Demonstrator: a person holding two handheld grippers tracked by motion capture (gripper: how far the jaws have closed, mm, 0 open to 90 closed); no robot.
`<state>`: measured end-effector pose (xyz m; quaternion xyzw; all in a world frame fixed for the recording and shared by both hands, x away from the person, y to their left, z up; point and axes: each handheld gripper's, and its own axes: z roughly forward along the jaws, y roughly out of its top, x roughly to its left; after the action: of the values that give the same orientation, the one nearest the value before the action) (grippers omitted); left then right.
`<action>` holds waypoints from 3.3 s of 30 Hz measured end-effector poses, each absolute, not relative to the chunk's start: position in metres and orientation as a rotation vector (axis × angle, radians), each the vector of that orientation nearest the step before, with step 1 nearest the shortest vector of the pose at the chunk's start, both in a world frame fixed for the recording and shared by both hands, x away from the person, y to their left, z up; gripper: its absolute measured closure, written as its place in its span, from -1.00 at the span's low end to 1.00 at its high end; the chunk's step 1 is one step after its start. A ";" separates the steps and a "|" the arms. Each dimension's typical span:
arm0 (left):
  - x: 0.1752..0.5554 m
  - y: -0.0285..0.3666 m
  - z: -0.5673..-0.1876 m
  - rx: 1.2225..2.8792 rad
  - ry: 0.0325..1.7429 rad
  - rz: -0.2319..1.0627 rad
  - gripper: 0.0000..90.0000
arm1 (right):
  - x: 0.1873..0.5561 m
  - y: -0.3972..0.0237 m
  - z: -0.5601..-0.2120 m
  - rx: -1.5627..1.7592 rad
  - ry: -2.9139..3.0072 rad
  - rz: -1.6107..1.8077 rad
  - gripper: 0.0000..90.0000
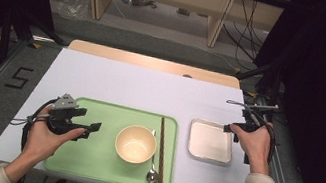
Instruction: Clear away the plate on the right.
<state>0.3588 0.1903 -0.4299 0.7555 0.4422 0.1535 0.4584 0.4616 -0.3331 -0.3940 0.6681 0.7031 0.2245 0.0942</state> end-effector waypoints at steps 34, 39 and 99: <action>0.360 0.182 -0.434 1.886 1.056 0.344 -0.46 | 0.469 -0.349 -0.440 2.194 2.156 0.395 0.66; 0.359 0.184 -0.434 1.888 1.060 0.349 -0.46 | 0.471 -0.351 -0.444 2.146 2.198 0.385 0.77; 0.396 0.121 -0.398 1.874 1.031 0.205 -0.31 | 0.448 -0.286 -0.367 2.084 2.222 0.951 0.99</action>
<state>0.3956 0.1212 -0.3979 0.7670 0.4220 0.0840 0.4760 0.4483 -0.2861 -0.3674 0.6528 0.6960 0.2979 -0.0249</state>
